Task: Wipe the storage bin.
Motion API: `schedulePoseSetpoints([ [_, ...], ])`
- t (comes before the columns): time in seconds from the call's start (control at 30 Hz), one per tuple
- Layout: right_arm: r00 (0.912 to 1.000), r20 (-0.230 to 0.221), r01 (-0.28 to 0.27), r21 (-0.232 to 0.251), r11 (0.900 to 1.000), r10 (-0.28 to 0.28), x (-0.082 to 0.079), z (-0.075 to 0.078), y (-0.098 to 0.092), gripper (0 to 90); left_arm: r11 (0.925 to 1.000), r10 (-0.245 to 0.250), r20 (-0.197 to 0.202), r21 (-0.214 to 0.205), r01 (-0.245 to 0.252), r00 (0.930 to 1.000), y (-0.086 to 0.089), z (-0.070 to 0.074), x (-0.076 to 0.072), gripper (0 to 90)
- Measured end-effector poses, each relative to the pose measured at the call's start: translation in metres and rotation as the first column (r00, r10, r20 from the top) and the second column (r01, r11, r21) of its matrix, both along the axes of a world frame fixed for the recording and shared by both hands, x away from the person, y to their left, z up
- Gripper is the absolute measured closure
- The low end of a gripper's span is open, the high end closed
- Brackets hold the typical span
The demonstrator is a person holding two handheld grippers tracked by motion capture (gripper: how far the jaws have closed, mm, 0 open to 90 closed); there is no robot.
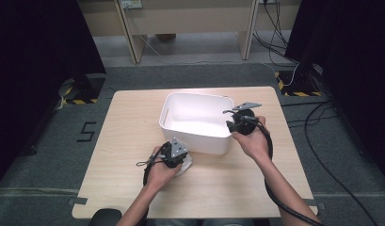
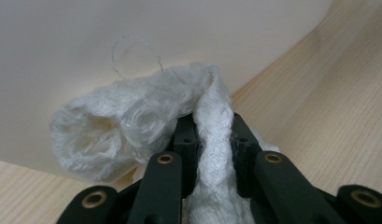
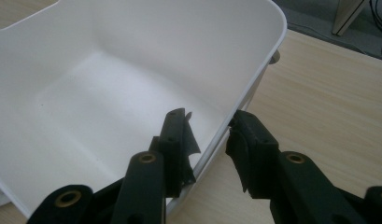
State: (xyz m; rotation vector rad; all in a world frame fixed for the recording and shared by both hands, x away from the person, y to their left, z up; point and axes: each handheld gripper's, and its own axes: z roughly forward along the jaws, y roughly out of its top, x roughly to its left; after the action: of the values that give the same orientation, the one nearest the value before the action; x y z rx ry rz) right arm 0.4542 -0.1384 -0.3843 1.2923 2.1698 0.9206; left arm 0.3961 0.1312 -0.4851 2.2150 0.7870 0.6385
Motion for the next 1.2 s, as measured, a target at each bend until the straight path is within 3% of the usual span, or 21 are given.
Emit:
schedulePoseSetpoints([
  [0.5,1.0,-0.002,-0.002,-0.002,1.0,0.002,0.0,0.0,0.0,66.6,1.0,-0.001,-0.008,-0.009,0.001,1.0,-0.004,-0.002,0.0,77.5],
  [1.2,1.0,-0.003,-0.005,-0.002,1.0,0.005,0.001,0.0,-0.001,66.6,0.9988,-0.014,0.027,-0.047,0.015,0.9995,-0.01,0.009,-0.004,77.5],
])
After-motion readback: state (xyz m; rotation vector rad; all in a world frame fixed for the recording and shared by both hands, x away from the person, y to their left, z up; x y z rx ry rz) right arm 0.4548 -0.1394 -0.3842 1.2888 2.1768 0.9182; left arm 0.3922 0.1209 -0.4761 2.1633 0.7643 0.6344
